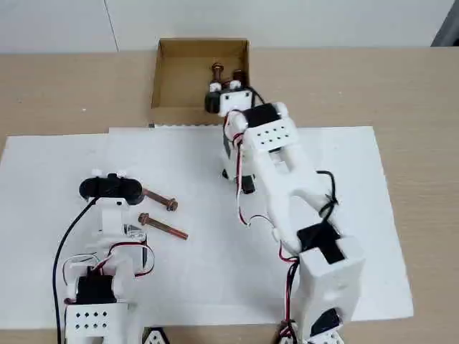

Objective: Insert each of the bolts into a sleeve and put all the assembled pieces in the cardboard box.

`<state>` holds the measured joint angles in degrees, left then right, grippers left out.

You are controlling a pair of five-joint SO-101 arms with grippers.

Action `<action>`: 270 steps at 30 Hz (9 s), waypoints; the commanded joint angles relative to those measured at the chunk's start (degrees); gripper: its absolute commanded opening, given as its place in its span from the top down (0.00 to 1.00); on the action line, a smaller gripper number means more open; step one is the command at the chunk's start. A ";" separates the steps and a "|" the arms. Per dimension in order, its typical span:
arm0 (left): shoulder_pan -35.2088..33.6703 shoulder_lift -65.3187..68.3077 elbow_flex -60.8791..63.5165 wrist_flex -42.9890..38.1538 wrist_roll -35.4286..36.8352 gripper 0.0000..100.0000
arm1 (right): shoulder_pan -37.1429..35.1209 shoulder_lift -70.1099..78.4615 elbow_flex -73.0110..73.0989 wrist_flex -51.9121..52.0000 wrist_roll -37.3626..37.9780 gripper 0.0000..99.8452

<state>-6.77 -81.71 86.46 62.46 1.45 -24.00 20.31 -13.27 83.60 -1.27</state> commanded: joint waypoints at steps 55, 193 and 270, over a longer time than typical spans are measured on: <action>-0.09 -0.62 -0.48 0.00 0.00 0.99 | -1.01 -0.13 -1.14 0.04 -0.26 0.90; 10.29 92.40 -83.03 29.01 -67.69 0.88 | 19.47 -78.46 60.66 -4.53 -4.92 1.00; 24.18 19.60 -41.45 -10.73 7.74 1.00 | 12.88 -103.87 71.91 -14.46 3.69 1.00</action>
<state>17.23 -57.36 42.68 56.04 4.09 -8.79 -83.08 56.62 74.11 1.89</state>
